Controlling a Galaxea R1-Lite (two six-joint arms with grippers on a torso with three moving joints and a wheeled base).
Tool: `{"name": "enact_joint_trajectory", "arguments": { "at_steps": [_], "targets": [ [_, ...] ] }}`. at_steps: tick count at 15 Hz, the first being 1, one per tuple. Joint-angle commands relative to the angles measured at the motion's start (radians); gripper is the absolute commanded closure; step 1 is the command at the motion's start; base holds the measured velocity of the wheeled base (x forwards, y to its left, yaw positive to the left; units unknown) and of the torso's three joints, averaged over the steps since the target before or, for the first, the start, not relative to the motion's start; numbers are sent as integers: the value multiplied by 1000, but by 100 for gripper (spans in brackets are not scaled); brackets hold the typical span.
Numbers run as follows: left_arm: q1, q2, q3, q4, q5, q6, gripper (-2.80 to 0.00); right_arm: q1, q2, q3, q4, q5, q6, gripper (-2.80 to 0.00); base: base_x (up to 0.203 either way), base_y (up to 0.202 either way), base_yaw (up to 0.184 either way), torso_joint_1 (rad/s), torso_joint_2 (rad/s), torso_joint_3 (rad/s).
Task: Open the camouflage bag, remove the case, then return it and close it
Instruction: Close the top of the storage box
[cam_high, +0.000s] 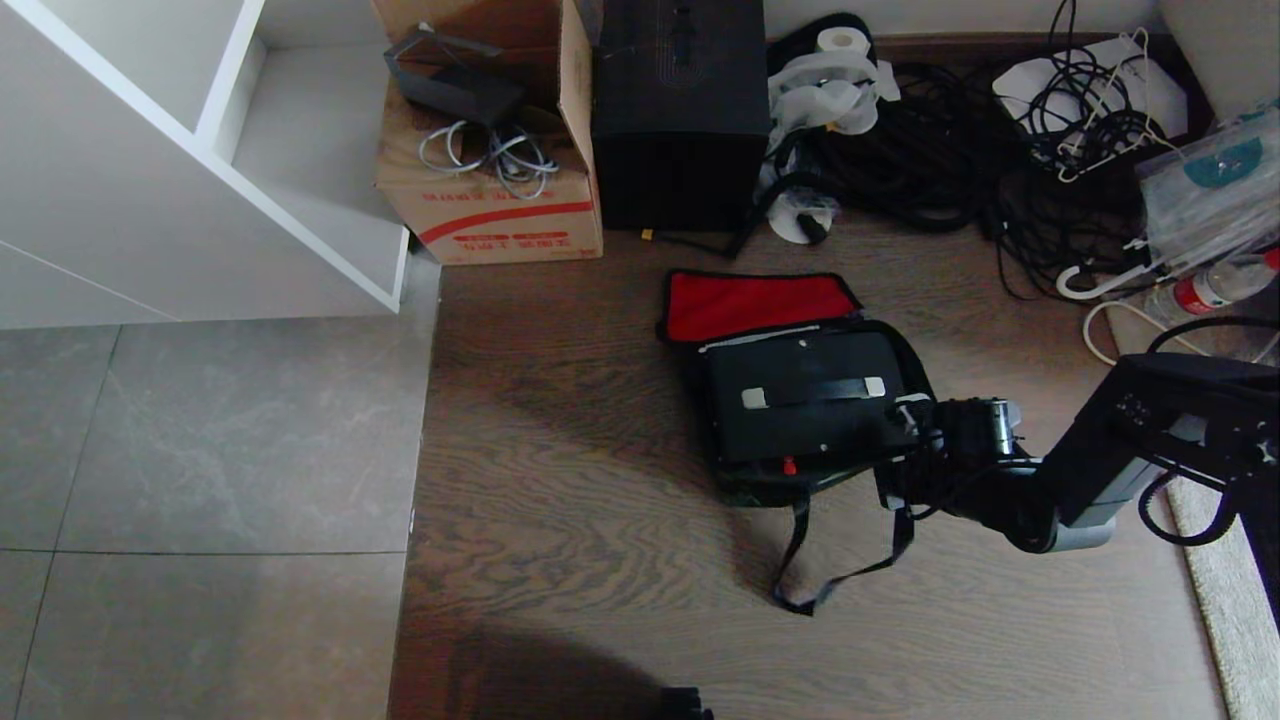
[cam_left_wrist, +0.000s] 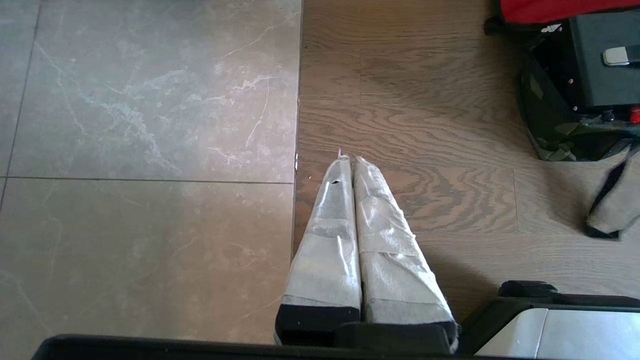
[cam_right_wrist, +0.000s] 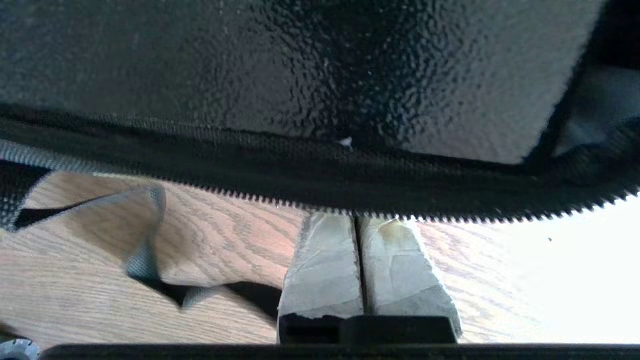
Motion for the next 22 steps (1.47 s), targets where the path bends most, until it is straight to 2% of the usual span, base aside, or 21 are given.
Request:
{"name": "enact_joint_trajectory", "arguments": {
  "at_steps": [1, 4, 7, 9, 13, 15, 19, 20, 22],
  "targets": [
    [0, 0, 11, -1, 0, -1, 0, 1, -35, 25, -9, 1, -1, 0, 0, 0, 0, 0, 0, 0],
    [0, 0, 11, -1, -1, 0, 0, 0, -121, 88, 4, 10, -22, 0, 0, 0, 0, 0, 0, 0],
    [0, 0, 11, -1, 0, -2, 0, -14, -252, 178, 85, 36, -125, 0, 0, 0, 0, 0, 0, 0],
    [0, 0, 11, -1, 0, -2, 0, -37, -316, 228, 167, 78, -160, 0, 0, 0, 0, 0, 0, 0],
    [0, 0, 9, -1, -1, 0, 0, -126, -349, 234, 247, 173, -348, 0, 0, 0, 0, 0, 0, 0],
    [0, 0, 9, -1, -1, 0, 0, -167, -342, 221, 263, 210, -395, 0, 0, 0, 0, 0, 0, 0],
    [0, 0, 9, -1, -1, 0, 0, -168, -318, 181, 263, 223, -375, 0, 0, 0, 0, 0, 0, 0],
    [0, 0, 9, -1, -1, -1, 0, -155, -326, 181, 263, 247, -346, 0, 0, 0, 0, 0, 0, 0],
    [0, 0, 9, -1, -1, 0, 0, -101, -346, 181, 261, 286, -196, 0, 0, 0, 0, 0, 0, 0]
  ]
}}
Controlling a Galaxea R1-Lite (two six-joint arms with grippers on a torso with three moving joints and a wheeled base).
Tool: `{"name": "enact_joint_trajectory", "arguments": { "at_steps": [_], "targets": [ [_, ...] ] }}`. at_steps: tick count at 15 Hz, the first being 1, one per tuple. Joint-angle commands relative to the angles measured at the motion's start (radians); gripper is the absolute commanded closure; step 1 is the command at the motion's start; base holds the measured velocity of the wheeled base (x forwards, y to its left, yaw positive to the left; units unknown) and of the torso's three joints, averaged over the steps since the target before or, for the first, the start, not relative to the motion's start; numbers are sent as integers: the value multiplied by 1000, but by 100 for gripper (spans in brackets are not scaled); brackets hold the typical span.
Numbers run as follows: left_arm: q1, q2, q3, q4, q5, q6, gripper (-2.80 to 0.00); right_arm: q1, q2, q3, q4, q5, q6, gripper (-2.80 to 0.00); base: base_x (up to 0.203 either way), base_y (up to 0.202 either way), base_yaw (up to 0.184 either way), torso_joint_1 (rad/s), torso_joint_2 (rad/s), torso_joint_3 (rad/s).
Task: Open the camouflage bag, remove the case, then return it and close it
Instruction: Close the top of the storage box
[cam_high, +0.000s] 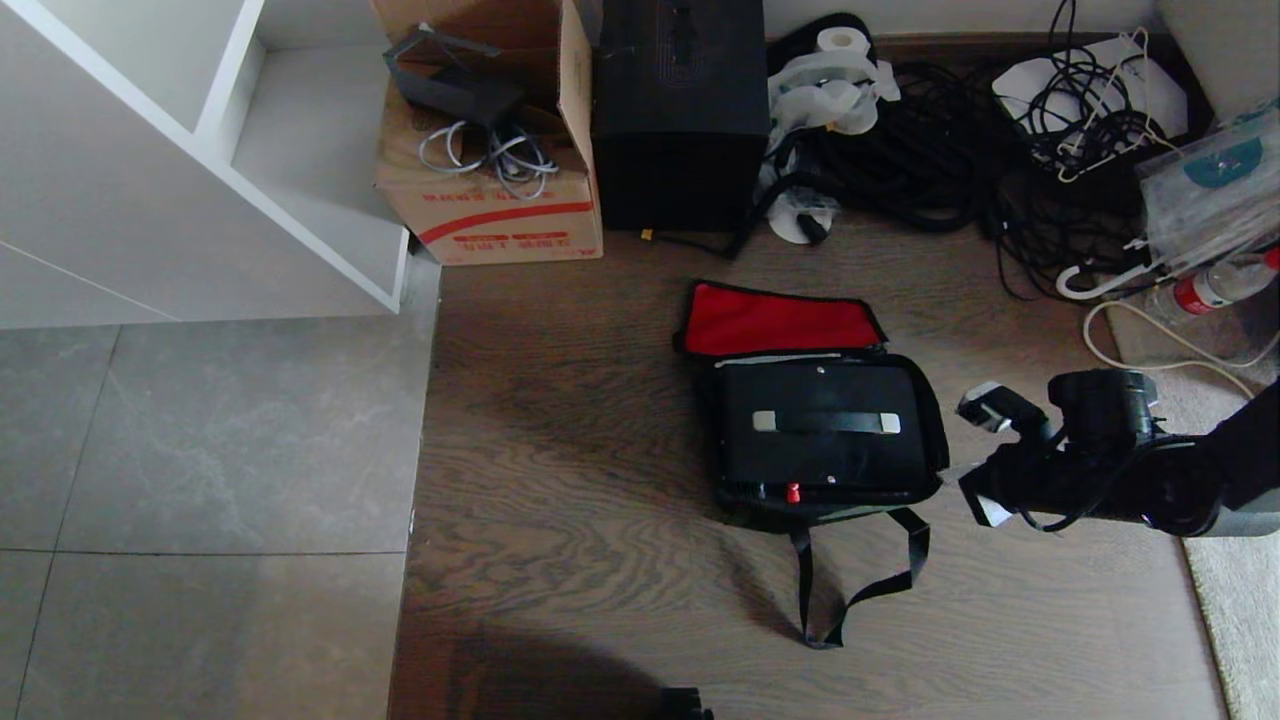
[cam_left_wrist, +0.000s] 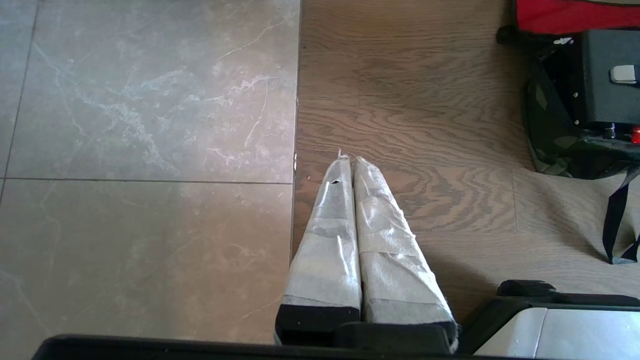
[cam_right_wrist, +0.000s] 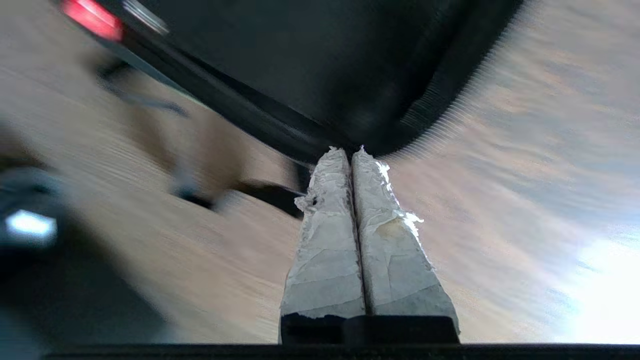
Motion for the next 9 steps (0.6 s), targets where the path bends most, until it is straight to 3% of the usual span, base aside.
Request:
{"name": "enact_joint_trajectory", "arguments": {
  "at_steps": [1, 4, 7, 9],
  "targets": [
    [0, 0, 9, 0, -1, -1, 0, 70, -23, -6, -9, 18, 190, 0, 0, 0, 0, 0, 0, 0],
    [0, 0, 9, 0, 1, 1, 0, 167, -51, -15, -4, 21, 439, 0, 0, 0, 0, 0, 0, 0],
    [0, 0, 9, 0, -1, 0, 0, 191, -127, 52, 0, 23, 525, 0, 0, 0, 0, 0, 0, 0],
    [0, 0, 9, 0, -1, 1, 0, 190, -213, 131, -11, 26, 532, 0, 0, 0, 0, 0, 0, 0]
  ]
}}
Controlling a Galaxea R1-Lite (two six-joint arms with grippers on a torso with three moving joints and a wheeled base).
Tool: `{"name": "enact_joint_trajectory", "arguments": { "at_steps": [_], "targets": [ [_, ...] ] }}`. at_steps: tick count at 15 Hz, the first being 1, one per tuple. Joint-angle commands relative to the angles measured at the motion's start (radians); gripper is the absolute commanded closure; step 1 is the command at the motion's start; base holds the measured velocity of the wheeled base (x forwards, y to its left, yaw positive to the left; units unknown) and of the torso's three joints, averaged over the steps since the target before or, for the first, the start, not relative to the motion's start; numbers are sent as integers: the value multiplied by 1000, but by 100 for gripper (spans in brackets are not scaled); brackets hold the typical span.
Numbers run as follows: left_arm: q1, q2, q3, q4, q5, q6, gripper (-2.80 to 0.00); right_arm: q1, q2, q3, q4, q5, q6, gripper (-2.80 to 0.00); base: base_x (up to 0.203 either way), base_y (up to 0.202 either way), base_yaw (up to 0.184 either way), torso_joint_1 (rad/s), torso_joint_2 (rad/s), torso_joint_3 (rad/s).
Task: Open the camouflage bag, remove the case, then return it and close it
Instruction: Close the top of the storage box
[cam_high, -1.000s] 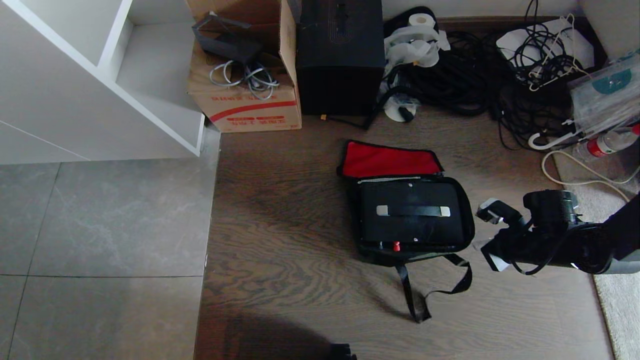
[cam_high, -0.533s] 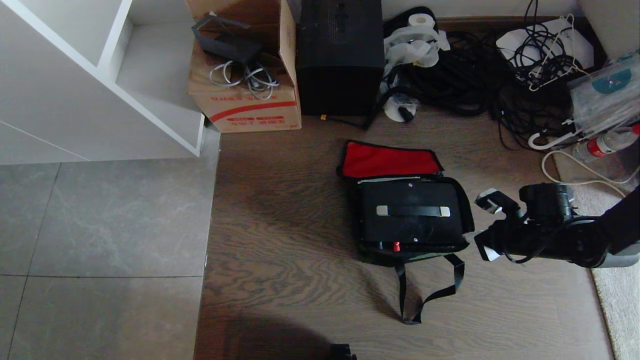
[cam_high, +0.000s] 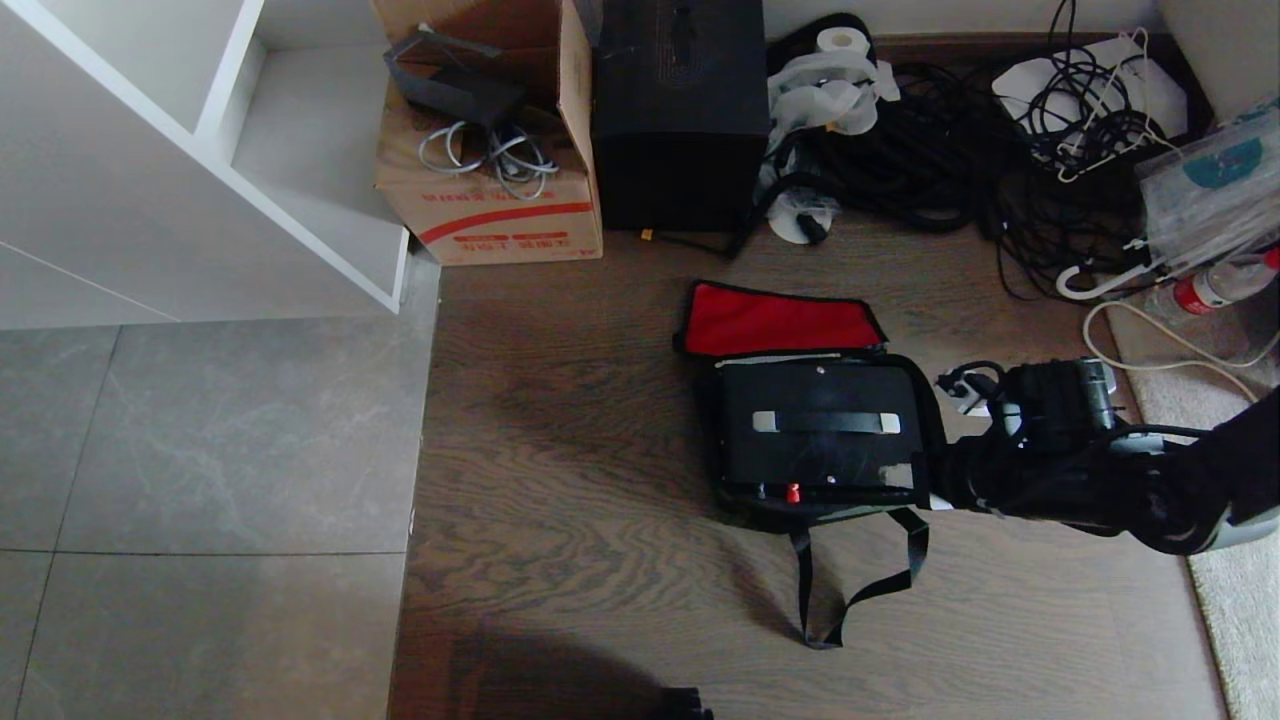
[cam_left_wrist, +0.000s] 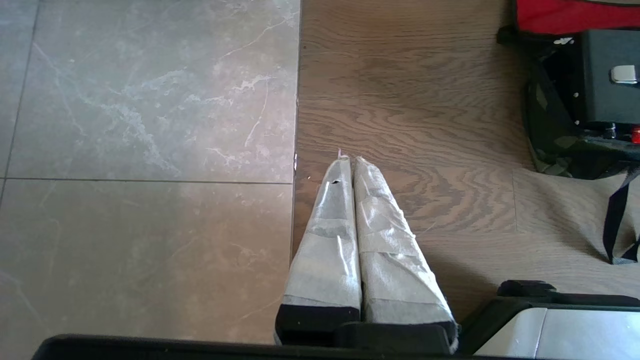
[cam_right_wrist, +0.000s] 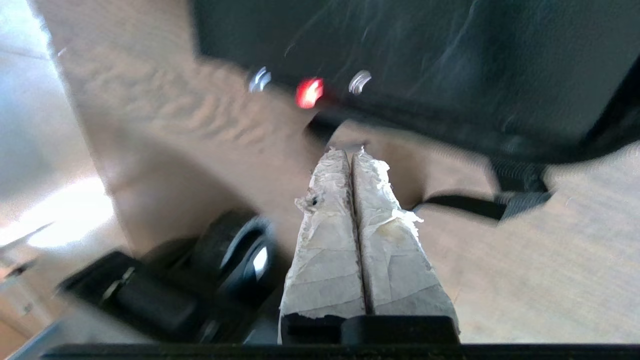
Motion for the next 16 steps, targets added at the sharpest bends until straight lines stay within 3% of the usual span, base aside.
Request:
{"name": "enact_joint_trajectory", "arguments": {
  "at_steps": [1, 4, 7, 10, 14, 16],
  "targets": [
    [0, 0, 9, -1, 0, -1, 0, 1, -151, 89, -17, 4, 3, 0, 0, 0, 0, 0, 0, 0],
    [0, 0, 9, -1, 0, 1, 0, -7, -351, 246, -19, -23, 18, 0, 0, 0, 0, 0, 0, 0],
    [0, 0, 9, -1, 0, 1, 0, -9, -523, 359, -20, -122, 132, 0, 0, 0, 0, 0, 0, 0],
    [0, 0, 9, -1, 0, 1, 0, -35, -706, 397, 40, -238, 220, 0, 0, 0, 0, 0, 0, 0],
    [0, 0, 9, -1, 0, 1, 0, -68, -899, 390, 267, -266, 246, 0, 0, 0, 0, 0, 0, 0],
    [0, 0, 9, -1, 2, -1, 0, -71, -920, 382, 299, -270, 290, 0, 0, 0, 0, 0, 0, 0]
  ]
}}
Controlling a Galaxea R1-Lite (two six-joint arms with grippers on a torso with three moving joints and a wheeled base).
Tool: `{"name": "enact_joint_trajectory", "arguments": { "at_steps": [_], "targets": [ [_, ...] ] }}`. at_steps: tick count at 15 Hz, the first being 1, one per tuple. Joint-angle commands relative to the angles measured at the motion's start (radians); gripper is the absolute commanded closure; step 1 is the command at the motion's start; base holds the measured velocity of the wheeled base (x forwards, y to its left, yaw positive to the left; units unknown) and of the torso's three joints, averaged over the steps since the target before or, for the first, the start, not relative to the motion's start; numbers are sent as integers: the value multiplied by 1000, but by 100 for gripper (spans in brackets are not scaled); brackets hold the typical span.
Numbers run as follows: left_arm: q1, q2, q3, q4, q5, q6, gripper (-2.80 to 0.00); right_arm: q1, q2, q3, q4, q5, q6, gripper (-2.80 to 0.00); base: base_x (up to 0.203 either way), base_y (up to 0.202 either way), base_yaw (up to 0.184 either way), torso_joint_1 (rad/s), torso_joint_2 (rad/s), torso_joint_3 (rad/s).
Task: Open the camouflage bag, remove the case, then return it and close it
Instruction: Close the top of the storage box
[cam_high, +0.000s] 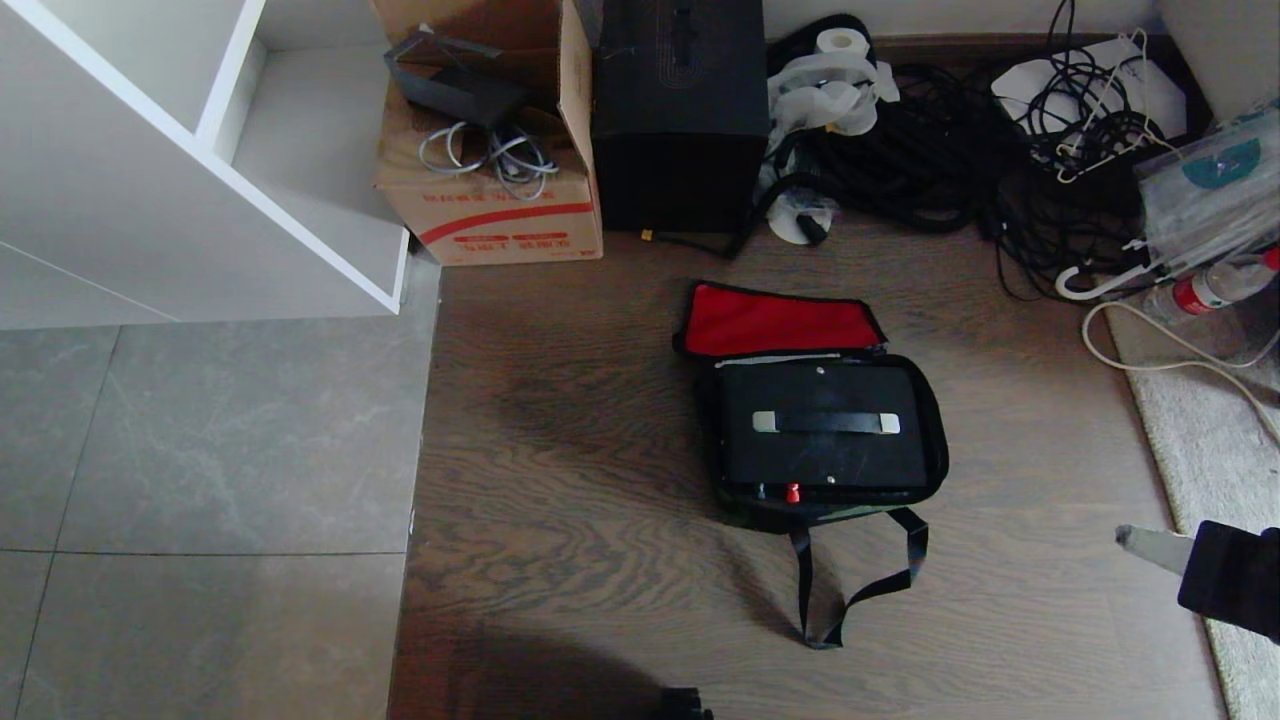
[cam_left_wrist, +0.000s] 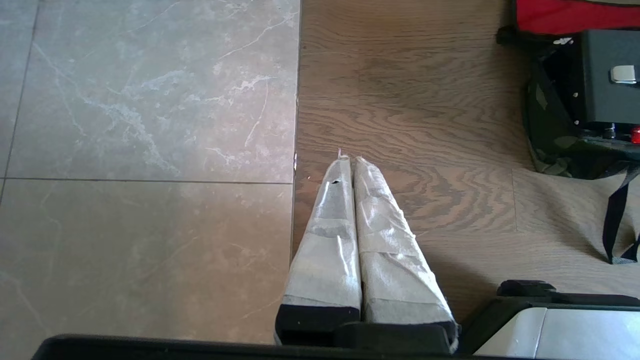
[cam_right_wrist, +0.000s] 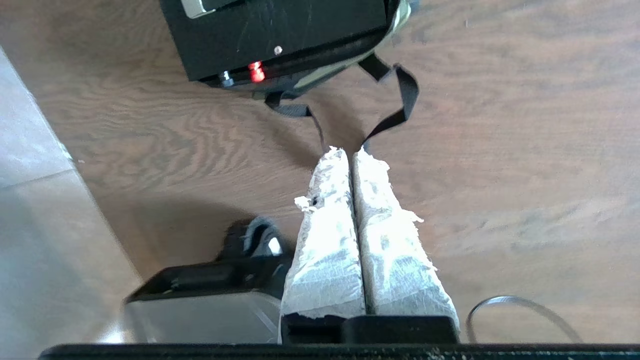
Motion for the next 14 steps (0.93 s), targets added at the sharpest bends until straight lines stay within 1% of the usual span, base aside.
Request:
{"name": "enact_joint_trajectory", "arguments": {
  "at_steps": [1, 3, 5, 7, 8, 10, 14],
  "targets": [
    [0, 0, 9, -1, 0, 1, 0, -4, -64, -6, 10, 1, 45, 0, 0, 0, 0, 0, 0, 0],
    [0, 0, 9, -1, 0, 1, 0, -2, -49, -6, 26, 9, 71, 0, 0, 0, 0, 0, 0, 0],
    [0, 0, 9, -1, 0, 1, 0, -1, -35, -2, 30, 69, 117, 0, 0, 0, 0, 0, 0, 0],
    [0, 0, 9, -1, 0, 1, 0, -2, -9, 4, 29, 119, 126, 0, 0, 0, 0, 0, 0, 0],
    [0, 0, 9, -1, 0, 1, 0, -2, 21, 4, 27, 127, 131, 0, 0, 0, 0, 0, 0, 0],
    [0, 0, 9, -1, 0, 0, 0, -1, 79, -7, 18, 133, 174, 0, 0, 0, 0, 0, 0, 0],
    [0, 0, 9, -1, 0, -1, 0, 1, 211, -26, 4, 138, 180, 0, 0, 0, 0, 0, 0, 0]
  ]
}}
